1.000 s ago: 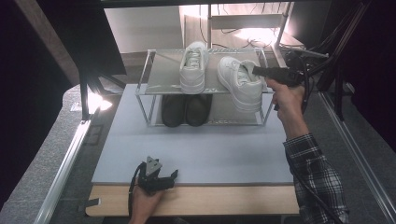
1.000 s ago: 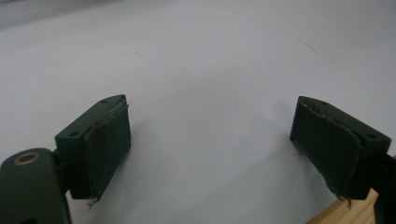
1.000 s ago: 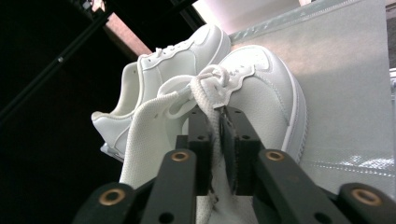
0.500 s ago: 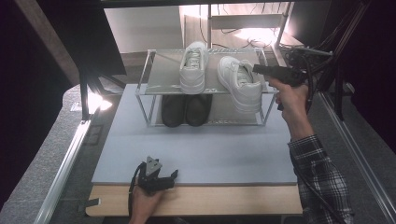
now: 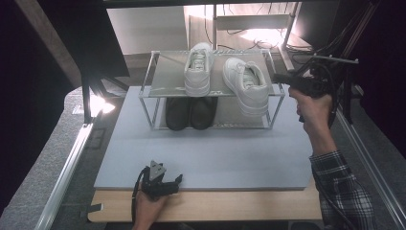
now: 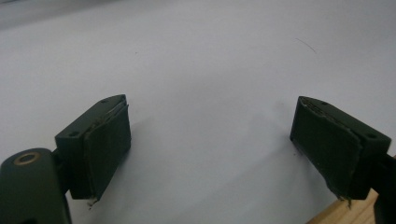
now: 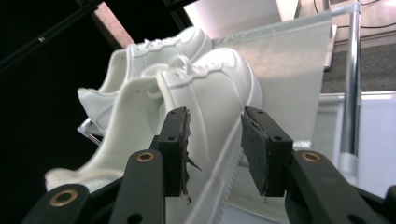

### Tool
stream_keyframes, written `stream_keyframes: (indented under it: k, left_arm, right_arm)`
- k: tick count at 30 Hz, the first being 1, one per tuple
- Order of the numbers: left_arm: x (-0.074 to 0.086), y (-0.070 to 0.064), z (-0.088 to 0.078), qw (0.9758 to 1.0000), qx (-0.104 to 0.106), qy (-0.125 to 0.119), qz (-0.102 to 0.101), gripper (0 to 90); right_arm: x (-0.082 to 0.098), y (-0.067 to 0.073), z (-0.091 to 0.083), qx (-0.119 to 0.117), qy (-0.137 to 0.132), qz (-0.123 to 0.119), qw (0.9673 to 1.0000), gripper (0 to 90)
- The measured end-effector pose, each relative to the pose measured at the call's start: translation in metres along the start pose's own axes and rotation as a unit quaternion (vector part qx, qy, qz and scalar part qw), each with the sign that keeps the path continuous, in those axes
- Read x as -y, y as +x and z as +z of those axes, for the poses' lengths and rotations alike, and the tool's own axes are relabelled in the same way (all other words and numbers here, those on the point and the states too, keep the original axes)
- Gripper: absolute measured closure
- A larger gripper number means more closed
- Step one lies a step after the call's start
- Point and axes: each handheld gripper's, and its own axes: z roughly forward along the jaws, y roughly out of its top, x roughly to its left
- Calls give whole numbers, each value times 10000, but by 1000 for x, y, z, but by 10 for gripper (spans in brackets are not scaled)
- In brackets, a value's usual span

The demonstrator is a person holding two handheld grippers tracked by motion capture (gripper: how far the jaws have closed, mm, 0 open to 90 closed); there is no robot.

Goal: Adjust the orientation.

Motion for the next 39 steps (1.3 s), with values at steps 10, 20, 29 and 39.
stream_keyframes:
  k: [10,20,29,39]
  left_arm:
    - [0,0,0,10000,-2,-4,1,120]
    - [0,0,0,10000,3,8,0,120]
    - [0,0,0,10000,3,10,1,120]
    - [0,0,0,10000,4,10,0,120]
  right_arm:
    - [19,-7,24,555,312,-457,9969,891]
    - [22,-14,63,747,558,-545,9941,893]
    - [28,-19,77,502,590,-188,9968,896]
    - [28,-11,84,566,595,-124,9965,897]
